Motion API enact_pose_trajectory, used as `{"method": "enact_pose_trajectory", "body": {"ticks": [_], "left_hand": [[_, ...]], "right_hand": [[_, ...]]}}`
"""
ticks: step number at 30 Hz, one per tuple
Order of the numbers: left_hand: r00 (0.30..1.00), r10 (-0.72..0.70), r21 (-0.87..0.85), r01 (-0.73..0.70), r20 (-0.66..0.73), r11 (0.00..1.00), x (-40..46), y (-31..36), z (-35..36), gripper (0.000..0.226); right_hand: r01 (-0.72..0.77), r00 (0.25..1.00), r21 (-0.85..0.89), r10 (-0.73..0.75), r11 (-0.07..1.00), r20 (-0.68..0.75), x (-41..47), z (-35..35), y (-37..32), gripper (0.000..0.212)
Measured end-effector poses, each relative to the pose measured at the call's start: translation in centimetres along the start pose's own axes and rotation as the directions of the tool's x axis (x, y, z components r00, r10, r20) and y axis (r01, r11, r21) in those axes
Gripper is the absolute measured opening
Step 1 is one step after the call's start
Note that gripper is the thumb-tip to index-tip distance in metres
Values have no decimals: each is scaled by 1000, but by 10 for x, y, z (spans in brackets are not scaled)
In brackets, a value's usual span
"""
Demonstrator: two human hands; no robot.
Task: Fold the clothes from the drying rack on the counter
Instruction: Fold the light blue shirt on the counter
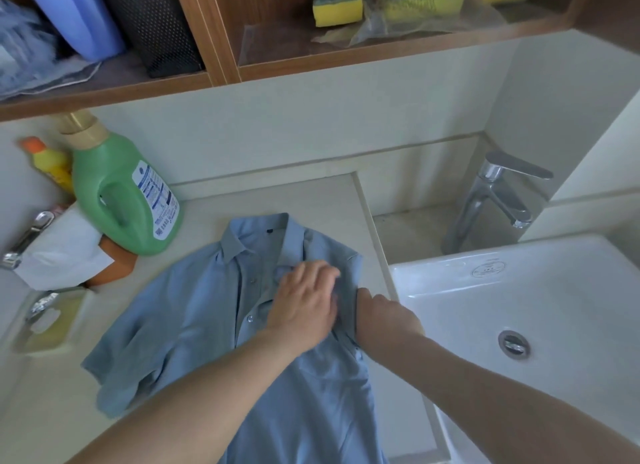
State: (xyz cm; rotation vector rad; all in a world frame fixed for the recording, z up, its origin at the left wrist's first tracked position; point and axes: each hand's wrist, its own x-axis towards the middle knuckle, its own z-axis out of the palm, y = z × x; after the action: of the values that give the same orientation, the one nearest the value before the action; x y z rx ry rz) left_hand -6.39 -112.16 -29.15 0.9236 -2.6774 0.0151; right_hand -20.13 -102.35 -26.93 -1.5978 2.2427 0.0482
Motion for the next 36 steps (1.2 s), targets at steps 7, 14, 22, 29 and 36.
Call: {"method": "enact_pose_trajectory", "body": {"ticks": [7,14,22,29,36], "left_hand": [[911,-129,-77,172,392,982,2,-2,0,53],[809,-231,9,269,540,963,-4,-10,7,67],[706,-284,86,303,648,949,3,11,2,89],[672,-332,112,350,661,930,14,9,1,98],[679,-328,66,382,657,922,28,18,10,98]], "right_hand": [[-150,971,328,201,933,-127,12,-45,19,16],[-162,795,748,534,643,-287,2,-47,70,14],[-393,878,686,472,612,83,-2,-1,87,63],[-411,887,833,374,371,271,10,16,89,35],[-320,880,644,469,695,-69,29,-4,108,16]]}}
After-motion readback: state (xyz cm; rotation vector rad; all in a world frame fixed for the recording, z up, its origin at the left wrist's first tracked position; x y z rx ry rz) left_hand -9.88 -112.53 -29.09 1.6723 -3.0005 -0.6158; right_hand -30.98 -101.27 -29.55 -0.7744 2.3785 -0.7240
